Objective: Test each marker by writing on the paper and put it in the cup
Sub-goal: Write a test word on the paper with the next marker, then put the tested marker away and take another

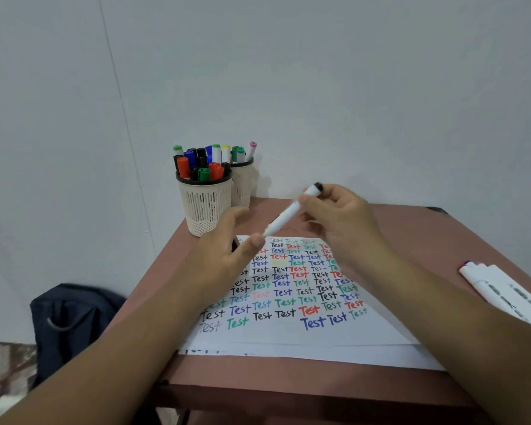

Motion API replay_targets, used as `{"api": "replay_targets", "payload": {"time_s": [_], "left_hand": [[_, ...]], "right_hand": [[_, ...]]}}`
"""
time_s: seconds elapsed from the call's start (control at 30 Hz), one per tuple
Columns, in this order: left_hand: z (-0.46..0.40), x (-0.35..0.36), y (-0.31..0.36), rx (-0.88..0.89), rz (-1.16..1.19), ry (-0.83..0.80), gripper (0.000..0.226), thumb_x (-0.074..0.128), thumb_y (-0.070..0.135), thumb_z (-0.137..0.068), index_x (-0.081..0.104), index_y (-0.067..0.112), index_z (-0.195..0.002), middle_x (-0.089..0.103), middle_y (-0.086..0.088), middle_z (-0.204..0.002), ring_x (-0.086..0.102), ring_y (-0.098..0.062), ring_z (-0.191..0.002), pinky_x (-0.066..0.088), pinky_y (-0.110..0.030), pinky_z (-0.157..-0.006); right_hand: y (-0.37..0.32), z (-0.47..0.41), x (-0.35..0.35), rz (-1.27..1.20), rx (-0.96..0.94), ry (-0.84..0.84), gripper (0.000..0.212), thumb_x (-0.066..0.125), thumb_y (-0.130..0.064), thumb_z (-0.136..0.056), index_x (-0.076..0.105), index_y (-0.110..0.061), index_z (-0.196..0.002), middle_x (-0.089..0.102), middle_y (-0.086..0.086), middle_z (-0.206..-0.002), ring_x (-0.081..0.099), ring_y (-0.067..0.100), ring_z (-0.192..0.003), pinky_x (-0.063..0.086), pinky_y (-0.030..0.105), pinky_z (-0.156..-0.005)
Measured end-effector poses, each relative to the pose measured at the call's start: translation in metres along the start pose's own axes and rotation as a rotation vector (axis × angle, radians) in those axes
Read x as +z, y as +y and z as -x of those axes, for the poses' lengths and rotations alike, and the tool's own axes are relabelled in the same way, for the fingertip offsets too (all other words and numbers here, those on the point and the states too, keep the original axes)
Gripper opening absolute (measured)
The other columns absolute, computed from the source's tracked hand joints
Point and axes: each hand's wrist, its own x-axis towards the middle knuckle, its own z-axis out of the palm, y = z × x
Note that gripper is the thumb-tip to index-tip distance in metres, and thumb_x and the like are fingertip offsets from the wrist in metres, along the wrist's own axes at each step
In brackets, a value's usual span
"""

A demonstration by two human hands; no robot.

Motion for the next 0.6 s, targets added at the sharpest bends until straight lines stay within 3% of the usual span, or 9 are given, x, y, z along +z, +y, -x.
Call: {"api": "replay_targets", "payload": {"time_s": [0.1, 0.23, 0.33, 0.43, 0.5, 0.53, 0.6], "left_hand": [[0.001, -0.001, 0.002, -0.006, -0.004, -0.039, 0.086, 0.021, 0.098, -0.074, 0.032, 0.048, -0.143, 0.064, -0.001, -0.113, 0.060, -0.011, -0.099, 0.050, -0.043, -0.093], [0.001, -0.003, 0.011, -0.018, -0.196, -0.081, 0.061, 0.036, 0.085, -0.082, 0.050, 0.048, -0.129, 0.064, 0.008, -0.082, 0.060, -0.004, -0.076, 0.049, -0.027, -0.067], [0.001, -0.002, 0.018, -0.010, -0.323, -0.107, 0.050, 0.050, 0.075, -0.084, 0.055, 0.047, -0.125, 0.059, 0.007, -0.070, 0.057, -0.006, -0.065, 0.042, -0.024, -0.057], [0.002, -0.001, 0.020, 0.035, -0.431, -0.126, 0.054, 0.050, 0.074, -0.083, 0.055, 0.049, -0.131, 0.057, 0.009, -0.069, 0.055, -0.004, -0.065, 0.036, -0.022, -0.056], [0.002, -0.001, 0.023, 0.045, -0.482, -0.156, 0.056, 0.048, 0.076, -0.084, 0.051, 0.053, -0.135, 0.055, 0.010, -0.067, 0.053, -0.002, -0.063, 0.033, -0.021, -0.054], [0.002, -0.001, 0.025, 0.037, -0.503, -0.173, 0.056, 0.047, 0.076, -0.084, 0.049, 0.056, -0.137, 0.055, 0.010, -0.066, 0.053, -0.002, -0.062, 0.031, -0.020, -0.052], [0.001, 0.000, 0.027, 0.026, -0.543, -0.192, 0.057, 0.044, 0.078, -0.085, 0.044, 0.059, -0.138, 0.054, 0.009, -0.064, 0.052, -0.002, -0.059, 0.029, -0.019, -0.050]], "right_hand": [[-0.004, -0.015, -0.036, -0.092, 0.115, 0.138, 0.014, 0.070, -0.015, -0.097, 0.071, -0.005, -0.105, 0.064, 0.007, -0.087, 0.057, 0.012, -0.069, 0.051, 0.026, -0.062], [0.006, -0.033, -0.087, -0.156, 0.227, 0.273, 0.014, 0.057, -0.019, -0.098, 0.063, -0.006, -0.096, 0.070, 0.019, -0.089, 0.055, 0.023, -0.066, 0.042, 0.027, -0.052], [0.020, -0.031, -0.108, -0.120, 0.213, 0.246, 0.029, 0.042, -0.019, -0.105, 0.056, 0.006, -0.101, 0.073, 0.033, -0.092, 0.063, 0.025, -0.062, 0.050, 0.027, -0.054], [0.029, -0.031, -0.110, 0.002, 0.116, 0.149, 0.020, 0.065, -0.004, -0.095, 0.064, 0.015, -0.102, 0.076, 0.016, -0.090, 0.073, 0.026, -0.088, 0.059, 0.029, -0.064], [0.030, -0.033, -0.106, 0.005, 0.054, 0.149, 0.039, 0.077, 0.007, -0.082, 0.057, 0.004, -0.115, 0.071, 0.016, -0.102, 0.075, 0.027, -0.099, 0.061, 0.033, -0.069], [0.030, -0.033, -0.103, 0.002, 0.051, 0.153, 0.042, 0.076, 0.008, -0.082, 0.055, -0.001, -0.118, 0.070, 0.019, -0.108, 0.076, 0.026, -0.097, 0.061, 0.033, -0.069], [0.033, -0.034, -0.102, 0.091, 0.063, 0.134, 0.029, 0.072, 0.003, -0.088, 0.060, 0.005, -0.114, 0.076, 0.013, -0.102, 0.077, 0.022, -0.084, 0.062, 0.031, -0.070]]}}
